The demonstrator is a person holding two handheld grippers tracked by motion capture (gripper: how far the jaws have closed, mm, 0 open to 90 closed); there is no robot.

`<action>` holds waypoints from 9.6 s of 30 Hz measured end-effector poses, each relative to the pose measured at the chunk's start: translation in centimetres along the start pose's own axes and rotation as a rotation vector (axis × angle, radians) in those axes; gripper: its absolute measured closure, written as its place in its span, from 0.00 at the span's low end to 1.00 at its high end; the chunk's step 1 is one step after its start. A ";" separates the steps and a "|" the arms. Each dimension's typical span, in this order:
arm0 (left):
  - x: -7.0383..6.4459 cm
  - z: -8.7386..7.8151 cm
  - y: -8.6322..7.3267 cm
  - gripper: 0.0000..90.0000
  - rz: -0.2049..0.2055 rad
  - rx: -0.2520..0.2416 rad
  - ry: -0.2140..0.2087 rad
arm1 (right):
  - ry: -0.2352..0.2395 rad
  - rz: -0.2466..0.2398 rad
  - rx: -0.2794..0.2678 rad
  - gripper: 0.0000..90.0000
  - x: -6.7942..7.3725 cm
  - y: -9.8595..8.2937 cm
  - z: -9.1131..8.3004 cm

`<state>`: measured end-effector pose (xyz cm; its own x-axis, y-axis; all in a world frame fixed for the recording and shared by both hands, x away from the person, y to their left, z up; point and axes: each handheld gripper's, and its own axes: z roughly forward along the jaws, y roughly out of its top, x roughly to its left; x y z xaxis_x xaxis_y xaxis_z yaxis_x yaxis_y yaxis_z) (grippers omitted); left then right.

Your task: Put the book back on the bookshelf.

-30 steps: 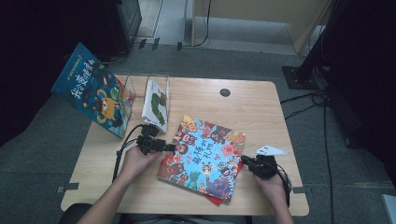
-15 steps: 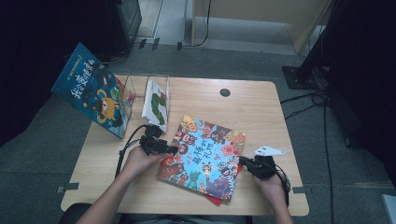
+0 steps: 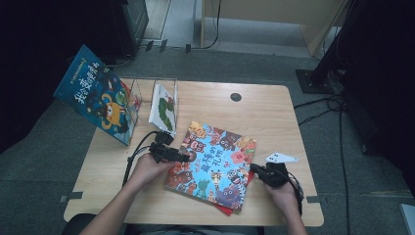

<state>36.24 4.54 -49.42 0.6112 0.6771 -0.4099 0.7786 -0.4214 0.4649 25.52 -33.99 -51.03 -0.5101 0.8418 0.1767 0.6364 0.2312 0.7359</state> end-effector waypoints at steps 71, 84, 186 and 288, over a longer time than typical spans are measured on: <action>-4.3 -11.4 8.4 0.88 -0.137 0.227 -0.191 | 0.172 -0.172 0.027 0.81 3.4 4.1 4.3; -4.5 -15.7 6.7 0.90 -0.092 0.222 -0.115 | 0.140 -0.135 -0.039 0.67 3.1 4.3 4.0; 11.8 -29.7 10.2 0.89 -0.499 -0.091 0.327 | 0.119 -0.238 0.010 0.69 3.8 5.3 7.0; 2.1 -14.4 3.4 0.55 -0.071 -0.087 0.120 | 0.060 -0.119 0.045 1.00 -0.1 -1.8 -1.2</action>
<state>38.13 13.20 -37.40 0.5299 0.7727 -0.3496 0.8006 -0.3198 0.5068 23.75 -35.06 -51.61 -0.6164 0.7767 0.1296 0.5941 0.3507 0.7239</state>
